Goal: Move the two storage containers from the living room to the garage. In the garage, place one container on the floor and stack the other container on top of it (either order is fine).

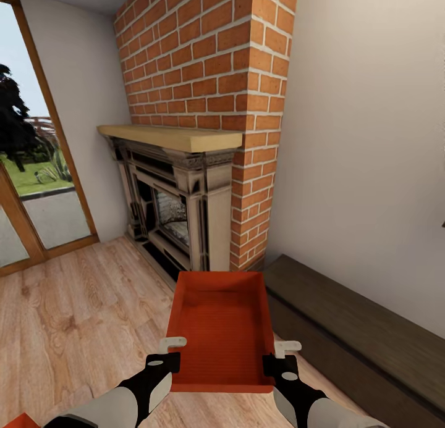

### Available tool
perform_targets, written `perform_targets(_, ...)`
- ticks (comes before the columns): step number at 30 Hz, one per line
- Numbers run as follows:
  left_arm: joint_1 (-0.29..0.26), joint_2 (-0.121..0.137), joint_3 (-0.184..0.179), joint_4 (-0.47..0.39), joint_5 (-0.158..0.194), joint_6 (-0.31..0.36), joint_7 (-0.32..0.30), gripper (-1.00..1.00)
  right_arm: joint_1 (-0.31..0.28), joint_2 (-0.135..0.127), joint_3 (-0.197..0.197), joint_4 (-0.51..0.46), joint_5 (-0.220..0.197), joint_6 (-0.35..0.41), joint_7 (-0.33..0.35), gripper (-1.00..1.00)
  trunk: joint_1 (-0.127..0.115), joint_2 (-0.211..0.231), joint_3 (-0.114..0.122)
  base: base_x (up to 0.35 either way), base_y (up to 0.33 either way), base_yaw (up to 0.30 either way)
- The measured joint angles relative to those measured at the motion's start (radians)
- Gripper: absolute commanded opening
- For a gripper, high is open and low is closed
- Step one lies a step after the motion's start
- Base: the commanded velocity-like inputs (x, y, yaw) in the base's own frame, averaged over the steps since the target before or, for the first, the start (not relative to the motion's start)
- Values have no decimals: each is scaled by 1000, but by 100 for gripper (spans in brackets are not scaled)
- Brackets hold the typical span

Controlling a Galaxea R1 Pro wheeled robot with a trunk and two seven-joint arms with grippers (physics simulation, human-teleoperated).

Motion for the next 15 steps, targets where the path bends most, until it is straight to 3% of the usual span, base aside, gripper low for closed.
perform_targets(15, 0, 0, 2, 0, -2, 0, -1, -100, 0, -1, 0, 0, -2, -1, 3, -100, 0, 0, 4, 0, 0, 0)
